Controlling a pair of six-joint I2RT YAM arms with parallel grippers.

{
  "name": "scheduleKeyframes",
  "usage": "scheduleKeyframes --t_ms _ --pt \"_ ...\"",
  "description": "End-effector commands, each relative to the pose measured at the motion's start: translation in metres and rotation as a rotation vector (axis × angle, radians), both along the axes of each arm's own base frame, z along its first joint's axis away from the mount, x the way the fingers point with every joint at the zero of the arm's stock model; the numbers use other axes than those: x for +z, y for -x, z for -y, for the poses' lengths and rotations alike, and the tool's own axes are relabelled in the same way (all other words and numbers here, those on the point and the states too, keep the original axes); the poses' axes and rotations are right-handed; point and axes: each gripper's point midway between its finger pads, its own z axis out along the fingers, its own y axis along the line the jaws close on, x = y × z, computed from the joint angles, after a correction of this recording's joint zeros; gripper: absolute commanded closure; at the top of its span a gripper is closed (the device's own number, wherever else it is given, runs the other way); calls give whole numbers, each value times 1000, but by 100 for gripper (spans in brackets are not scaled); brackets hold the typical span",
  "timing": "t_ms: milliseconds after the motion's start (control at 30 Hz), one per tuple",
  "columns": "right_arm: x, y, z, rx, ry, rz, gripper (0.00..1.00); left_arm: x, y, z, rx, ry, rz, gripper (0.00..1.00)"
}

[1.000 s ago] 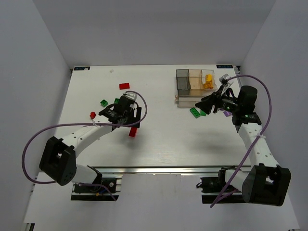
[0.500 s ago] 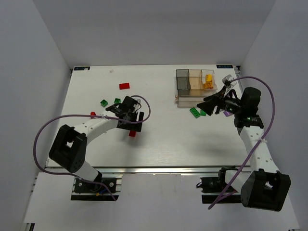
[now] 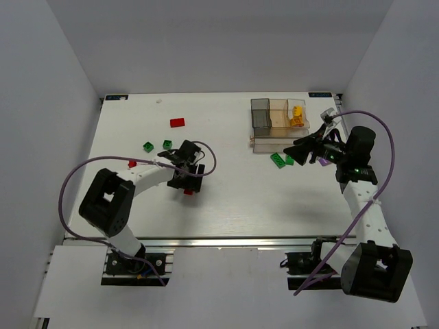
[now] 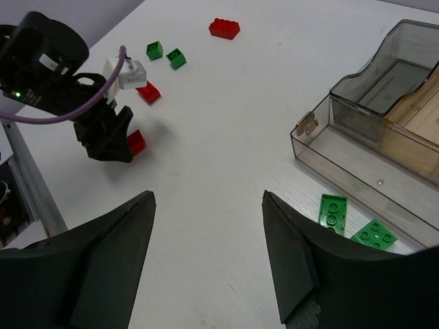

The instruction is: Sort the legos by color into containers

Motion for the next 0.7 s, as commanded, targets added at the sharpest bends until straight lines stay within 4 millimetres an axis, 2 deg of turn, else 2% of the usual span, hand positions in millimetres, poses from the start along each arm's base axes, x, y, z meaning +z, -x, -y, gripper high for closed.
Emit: scheduleKeyframes --t_ms 0,233,367,400,500,533,633,667 --pt "10 3 -1 21 -11 43 30 -1 -7 0 14 -26 23 18" --pt "12 3 3 20 -23 41 30 -6 -16 -3 27 -67 32 31" --pt "12 4 4 19 -27 37 30 -6 -17 -1 24 -58 28 58" --pt "13 4 4 21 -25 43 30 -6 -16 0 22 -57 24 69" --pt "13 4 4 19 -28 41 31 -4 -15 2 11 -49 14 88" --pt "13 4 5 16 -27 42 31 -1 -16 3 4 -42 14 100" --pt "13 2 9 -9 -21 40 31 34 -27 27 -52 55 72 100" --pt "13 -2 12 -43 -13 40 33 53 -34 36 -68 101 113 100"
